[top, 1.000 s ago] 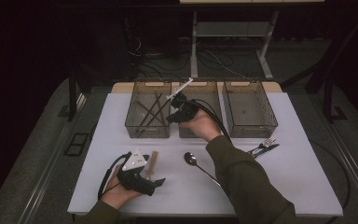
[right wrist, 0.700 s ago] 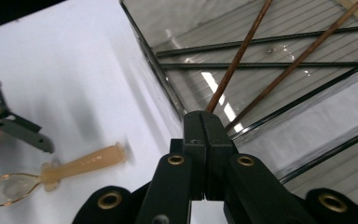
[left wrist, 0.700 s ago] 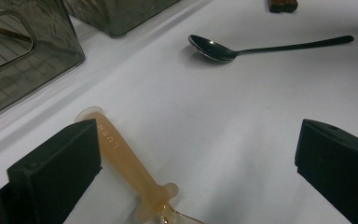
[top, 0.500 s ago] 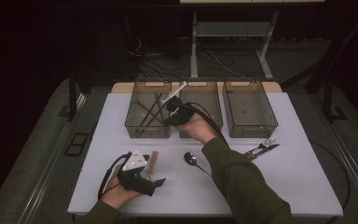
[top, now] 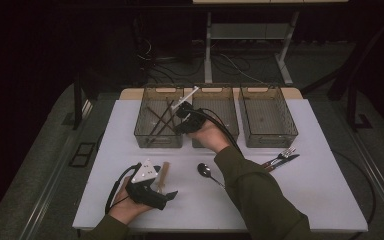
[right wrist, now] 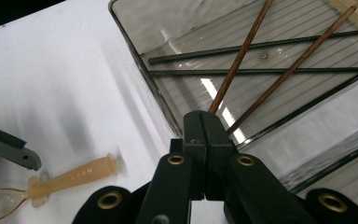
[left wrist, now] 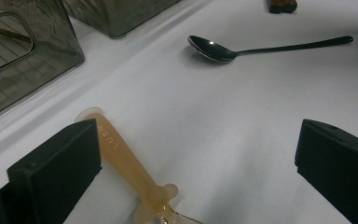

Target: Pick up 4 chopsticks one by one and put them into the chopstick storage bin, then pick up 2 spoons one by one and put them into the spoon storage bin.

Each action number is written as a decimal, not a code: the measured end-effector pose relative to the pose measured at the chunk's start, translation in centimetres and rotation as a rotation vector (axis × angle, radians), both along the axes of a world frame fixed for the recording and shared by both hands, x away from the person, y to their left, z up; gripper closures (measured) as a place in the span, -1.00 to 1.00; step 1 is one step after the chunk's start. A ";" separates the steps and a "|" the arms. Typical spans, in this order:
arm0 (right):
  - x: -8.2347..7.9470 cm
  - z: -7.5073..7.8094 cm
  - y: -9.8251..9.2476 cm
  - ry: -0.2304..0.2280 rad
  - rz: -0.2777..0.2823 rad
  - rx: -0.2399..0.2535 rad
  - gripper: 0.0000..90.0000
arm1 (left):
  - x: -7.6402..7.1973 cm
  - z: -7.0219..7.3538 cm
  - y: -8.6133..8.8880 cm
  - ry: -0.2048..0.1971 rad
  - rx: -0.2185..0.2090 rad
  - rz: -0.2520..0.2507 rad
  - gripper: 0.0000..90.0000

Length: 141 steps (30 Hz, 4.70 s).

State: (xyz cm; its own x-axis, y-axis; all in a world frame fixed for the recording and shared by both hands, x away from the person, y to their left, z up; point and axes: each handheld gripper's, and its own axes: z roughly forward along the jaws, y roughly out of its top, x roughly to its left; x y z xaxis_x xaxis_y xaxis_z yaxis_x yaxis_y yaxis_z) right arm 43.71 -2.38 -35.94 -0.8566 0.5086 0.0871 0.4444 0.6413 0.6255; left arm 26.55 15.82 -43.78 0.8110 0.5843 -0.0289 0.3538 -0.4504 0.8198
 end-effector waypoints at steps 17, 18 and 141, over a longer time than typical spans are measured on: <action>0.3 -0.2 0.2 0.008 -0.003 -0.016 0.97 | 0.0 0.0 0.1 0.000 0.000 -0.002 -1.00; 0.3 -0.2 0.2 0.010 -0.009 -0.015 0.97 | 0.0 0.0 0.1 0.000 -0.003 0.000 -1.00; -18.1 -8.3 -26.3 -0.209 -0.304 0.166 -0.66 | 5.3 -0.7 -0.6 0.153 0.153 0.280 0.58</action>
